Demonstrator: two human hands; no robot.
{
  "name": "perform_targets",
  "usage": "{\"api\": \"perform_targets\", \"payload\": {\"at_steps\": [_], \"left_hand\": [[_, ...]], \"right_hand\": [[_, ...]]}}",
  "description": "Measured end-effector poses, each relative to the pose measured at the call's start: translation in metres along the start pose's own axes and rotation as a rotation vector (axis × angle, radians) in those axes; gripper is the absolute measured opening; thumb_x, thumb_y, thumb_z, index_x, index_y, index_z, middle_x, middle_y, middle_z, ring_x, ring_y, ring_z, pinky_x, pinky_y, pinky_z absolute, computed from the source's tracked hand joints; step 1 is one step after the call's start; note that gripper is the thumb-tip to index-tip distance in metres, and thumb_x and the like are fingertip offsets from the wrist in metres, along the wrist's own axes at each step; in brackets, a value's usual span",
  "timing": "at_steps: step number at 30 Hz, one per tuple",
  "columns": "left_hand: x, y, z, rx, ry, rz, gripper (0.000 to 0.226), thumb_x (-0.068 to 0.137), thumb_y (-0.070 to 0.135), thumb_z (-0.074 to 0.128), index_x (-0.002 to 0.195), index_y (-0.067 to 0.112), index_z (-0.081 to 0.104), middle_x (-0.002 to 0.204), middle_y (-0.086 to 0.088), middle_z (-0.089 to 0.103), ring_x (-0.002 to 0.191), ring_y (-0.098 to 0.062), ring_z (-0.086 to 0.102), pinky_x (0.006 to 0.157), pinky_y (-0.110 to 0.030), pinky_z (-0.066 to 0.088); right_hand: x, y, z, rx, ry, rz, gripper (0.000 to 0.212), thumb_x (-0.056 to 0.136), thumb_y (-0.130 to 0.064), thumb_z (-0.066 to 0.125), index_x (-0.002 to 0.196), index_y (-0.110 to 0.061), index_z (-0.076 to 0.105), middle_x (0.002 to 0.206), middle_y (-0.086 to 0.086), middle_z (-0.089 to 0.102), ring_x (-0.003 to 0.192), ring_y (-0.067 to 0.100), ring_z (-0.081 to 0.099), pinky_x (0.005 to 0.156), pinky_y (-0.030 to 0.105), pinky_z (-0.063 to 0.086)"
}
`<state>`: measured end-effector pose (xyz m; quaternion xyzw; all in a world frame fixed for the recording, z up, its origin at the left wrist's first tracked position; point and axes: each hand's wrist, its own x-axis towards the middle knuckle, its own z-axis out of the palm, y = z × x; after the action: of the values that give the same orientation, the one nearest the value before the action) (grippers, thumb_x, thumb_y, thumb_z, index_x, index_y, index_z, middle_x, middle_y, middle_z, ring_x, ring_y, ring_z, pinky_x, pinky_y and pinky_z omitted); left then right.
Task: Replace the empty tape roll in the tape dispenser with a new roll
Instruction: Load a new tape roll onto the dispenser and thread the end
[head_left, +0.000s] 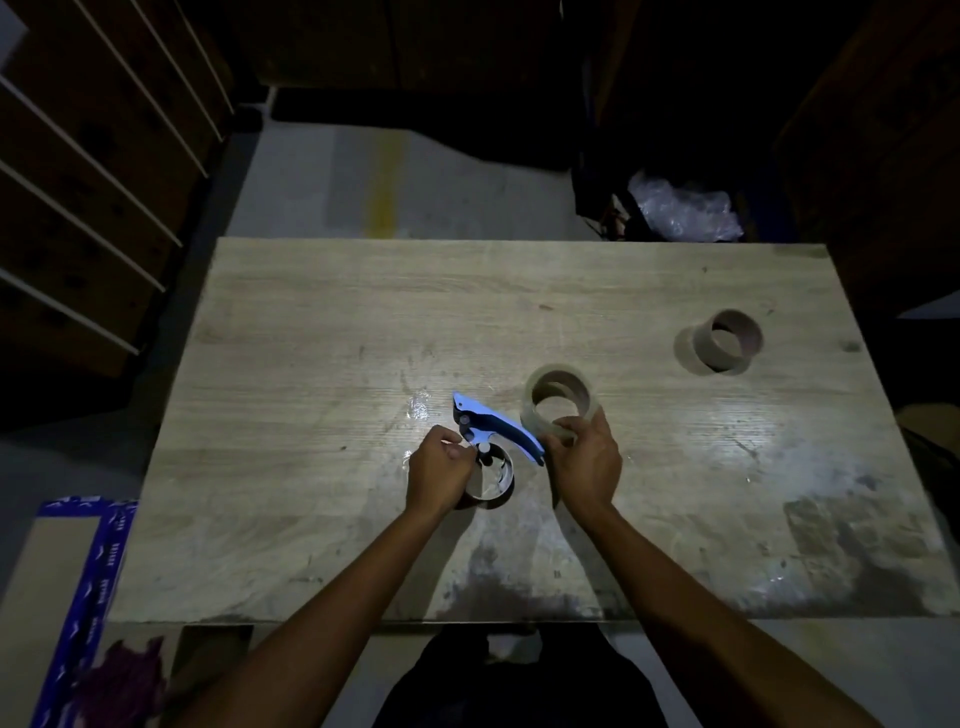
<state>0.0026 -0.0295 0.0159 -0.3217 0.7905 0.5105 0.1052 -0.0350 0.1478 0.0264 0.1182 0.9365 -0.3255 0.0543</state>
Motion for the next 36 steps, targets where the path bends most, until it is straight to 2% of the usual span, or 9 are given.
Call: {"api": "perform_targets", "payload": {"at_steps": [4,6,9,12,18,22,29,32,36], "left_hand": [[-0.003,-0.003,0.006,0.059,-0.066,0.036,0.018,0.084,0.019,0.072,0.095,0.01,0.061,0.069,0.002,0.057,0.066,-0.013,0.056,0.06,-0.024,0.04],[-0.002,-0.005,0.007,0.093,-0.096,0.048,0.018,0.084,0.017,0.073,0.095,0.011,0.061,0.07,0.002,0.058,0.067,-0.012,0.056,0.059,-0.022,0.039],[0.0,-0.006,0.008,0.162,-0.109,0.054,0.015,0.084,0.01,0.069,0.091,0.013,0.057,0.074,0.003,0.058,0.068,-0.012,0.055,0.056,-0.02,0.036],[0.001,-0.006,0.01,0.191,-0.079,0.058,0.011,0.082,0.006,0.065,0.086,0.012,0.056,0.077,-0.001,0.059,0.069,-0.015,0.054,0.054,-0.022,0.036],[0.0,0.002,0.002,0.036,0.038,0.133,0.021,0.089,0.017,0.069,0.079,0.003,0.056,0.075,-0.008,0.066,0.061,-0.012,0.058,0.054,-0.015,0.045],[-0.002,0.0,-0.015,-0.054,0.012,0.163,0.014,0.088,0.009,0.063,0.077,0.014,0.057,0.089,0.0,0.073,0.078,-0.019,0.072,0.069,-0.045,0.061],[-0.035,0.024,-0.043,-0.301,0.059,0.225,0.014,0.09,-0.004,0.055,0.085,0.008,0.06,0.111,0.0,0.072,0.104,-0.013,0.068,0.084,-0.031,0.057],[-0.043,0.038,-0.061,-0.485,-0.058,0.17,0.001,0.089,0.008,0.059,0.09,0.007,0.06,0.121,0.001,0.066,0.097,-0.015,0.068,0.079,-0.037,0.055],[-0.044,0.061,-0.086,-0.942,-0.276,-0.117,0.034,0.088,0.035,0.065,0.114,0.015,0.059,0.113,-0.01,0.067,0.104,-0.027,0.065,0.082,-0.044,0.051]], "right_hand": [[0.002,0.011,0.004,-0.058,-0.042,0.015,0.021,0.08,-0.029,0.075,0.097,-0.016,0.073,0.129,0.005,0.056,0.086,0.023,0.066,0.064,0.024,0.039],[0.004,0.012,0.004,-0.086,-0.071,0.044,0.028,0.081,-0.026,0.075,0.107,-0.017,0.07,0.143,0.011,0.048,0.105,0.029,0.064,0.075,0.028,0.048],[-0.002,0.005,0.002,-0.087,-0.035,0.038,0.045,0.083,-0.016,0.071,0.126,-0.02,0.059,0.157,0.016,0.027,0.134,0.036,0.038,0.096,0.042,0.048],[-0.018,-0.009,0.001,-0.108,0.046,-0.165,0.035,0.082,-0.014,0.071,0.116,-0.018,0.065,0.143,0.008,0.045,0.125,0.026,0.044,0.09,0.036,0.051],[-0.034,-0.025,0.018,-0.104,-0.136,-0.303,0.032,0.085,-0.011,0.063,0.117,-0.012,0.067,0.117,0.005,0.06,0.107,0.023,0.057,0.075,0.032,0.049],[-0.038,-0.032,0.02,0.005,-0.129,-0.226,0.03,0.09,-0.02,0.065,0.12,-0.016,0.066,0.119,0.002,0.06,0.106,0.016,0.058,0.083,0.024,0.047],[-0.041,-0.062,0.009,0.249,-0.099,-0.239,0.027,0.09,-0.005,0.06,0.113,-0.012,0.072,0.113,0.004,0.071,0.101,0.014,0.065,0.082,0.02,0.045],[-0.036,-0.071,-0.002,0.36,-0.073,-0.271,0.039,0.083,0.009,0.053,0.105,-0.013,0.075,0.106,0.004,0.074,0.089,0.012,0.068,0.077,0.009,0.047],[-0.028,-0.083,-0.018,0.393,-0.058,-0.387,0.044,0.074,0.0,0.042,0.101,-0.01,0.077,0.095,-0.001,0.073,0.078,-0.001,0.063,0.073,0.002,0.041]]}}
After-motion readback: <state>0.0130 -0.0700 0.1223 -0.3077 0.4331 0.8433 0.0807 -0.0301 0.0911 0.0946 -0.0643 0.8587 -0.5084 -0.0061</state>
